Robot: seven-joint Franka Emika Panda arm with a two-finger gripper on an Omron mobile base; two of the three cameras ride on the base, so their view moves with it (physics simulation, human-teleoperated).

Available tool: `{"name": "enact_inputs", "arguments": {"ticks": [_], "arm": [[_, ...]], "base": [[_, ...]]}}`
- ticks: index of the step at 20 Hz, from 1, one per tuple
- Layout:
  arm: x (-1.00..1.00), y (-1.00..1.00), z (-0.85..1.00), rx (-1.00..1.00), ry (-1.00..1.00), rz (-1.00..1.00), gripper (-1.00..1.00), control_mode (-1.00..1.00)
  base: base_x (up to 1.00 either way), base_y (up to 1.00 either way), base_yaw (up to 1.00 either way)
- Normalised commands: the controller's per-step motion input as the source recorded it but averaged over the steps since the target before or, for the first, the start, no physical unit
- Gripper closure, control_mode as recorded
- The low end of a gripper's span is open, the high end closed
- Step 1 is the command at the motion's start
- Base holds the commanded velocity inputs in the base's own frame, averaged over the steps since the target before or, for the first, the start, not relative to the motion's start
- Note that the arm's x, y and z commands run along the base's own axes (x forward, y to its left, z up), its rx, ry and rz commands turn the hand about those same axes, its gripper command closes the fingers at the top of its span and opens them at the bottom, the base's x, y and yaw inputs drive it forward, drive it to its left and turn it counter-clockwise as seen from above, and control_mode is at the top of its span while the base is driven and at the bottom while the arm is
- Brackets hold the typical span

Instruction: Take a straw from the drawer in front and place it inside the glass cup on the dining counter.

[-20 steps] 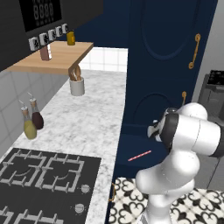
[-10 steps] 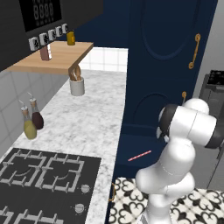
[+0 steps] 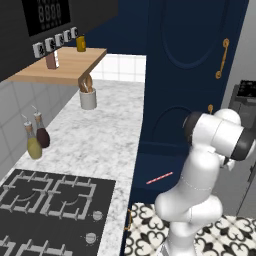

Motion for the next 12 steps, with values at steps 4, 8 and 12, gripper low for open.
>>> {"name": "enact_inputs", "arguments": {"ticks": [4, 8, 12], "arm": [[-0.18, -0.22, -0.01, 0.0, 0.0, 0.0, -1.0, -1.0], [-0.48, 0.04, 0.54, 0.04, -0.1, 0.04, -1.0, -1.0], [-0.11, 0.67, 0.98, 0.06, -0.07, 0.11, -1.0, -1.0]], "base": [[0.0, 0.0, 0.0], [0.0, 0.0, 0.0], [0.0, 0.0, 0.0]]}}
